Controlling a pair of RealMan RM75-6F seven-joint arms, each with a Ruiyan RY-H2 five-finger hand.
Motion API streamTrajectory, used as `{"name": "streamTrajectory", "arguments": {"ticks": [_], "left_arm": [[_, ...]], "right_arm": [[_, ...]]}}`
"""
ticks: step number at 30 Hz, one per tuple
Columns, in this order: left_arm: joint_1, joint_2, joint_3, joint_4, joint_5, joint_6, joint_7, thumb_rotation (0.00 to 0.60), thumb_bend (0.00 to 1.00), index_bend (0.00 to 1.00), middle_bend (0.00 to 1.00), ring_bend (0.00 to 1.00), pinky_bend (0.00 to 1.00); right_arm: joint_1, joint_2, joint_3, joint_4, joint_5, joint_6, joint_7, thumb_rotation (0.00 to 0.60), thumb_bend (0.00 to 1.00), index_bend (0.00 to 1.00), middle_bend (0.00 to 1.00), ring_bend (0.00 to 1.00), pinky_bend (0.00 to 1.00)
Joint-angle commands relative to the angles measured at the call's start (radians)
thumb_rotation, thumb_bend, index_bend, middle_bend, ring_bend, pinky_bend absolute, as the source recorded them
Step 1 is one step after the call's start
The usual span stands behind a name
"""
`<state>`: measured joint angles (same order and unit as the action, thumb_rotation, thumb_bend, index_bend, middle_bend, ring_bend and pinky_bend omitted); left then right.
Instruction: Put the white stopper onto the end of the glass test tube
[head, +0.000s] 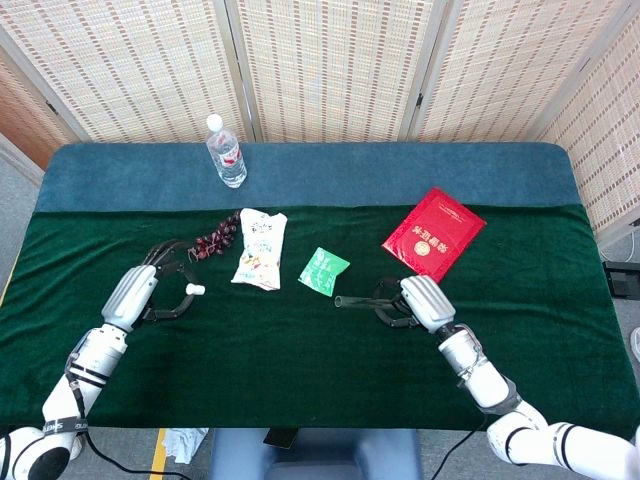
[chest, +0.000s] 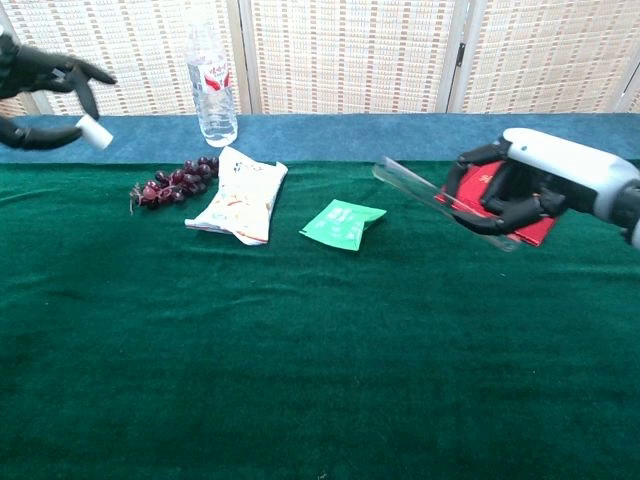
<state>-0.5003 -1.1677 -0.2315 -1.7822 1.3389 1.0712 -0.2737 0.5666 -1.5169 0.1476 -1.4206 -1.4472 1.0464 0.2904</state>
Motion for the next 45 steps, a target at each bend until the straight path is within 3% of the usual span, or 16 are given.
{"name": "streamTrajectory", "arguments": {"ticks": [1,11,25,45], "left_arm": [[-0.018,-0.008,-0.016,-0.018,0.003,0.000,-0.002,0.600,0.47,0.59,0.17,0.04,0.00],[-0.092,-0.089,-0.052,-0.050,0.018,0.005,0.021,0.600,0.47,0.58,0.17,0.05,0.00],[-0.130,-0.159,-0.053,-0.065,0.018,0.042,0.069,0.600,0.47,0.59,0.18,0.05,0.00],[-0.142,-0.184,-0.029,-0.057,0.022,0.058,0.092,0.600,0.47,0.59,0.18,0.05,0.00]], "right_arm": [[0.012,-0.028,0.017,0.006,0.008,0.010,0.020,0.528,0.79,0.88,1.00,1.00,1.00],[0.063,-0.114,0.077,0.001,0.065,-0.011,0.040,0.529,0.79,0.88,1.00,1.00,1.00],[0.101,-0.157,0.088,-0.028,0.081,-0.021,-0.010,0.529,0.79,0.88,1.00,1.00,1.00],[0.130,-0.176,0.099,-0.043,0.094,-0.021,-0.048,0.529,0.80,0.88,1.00,1.00,1.00]]}}
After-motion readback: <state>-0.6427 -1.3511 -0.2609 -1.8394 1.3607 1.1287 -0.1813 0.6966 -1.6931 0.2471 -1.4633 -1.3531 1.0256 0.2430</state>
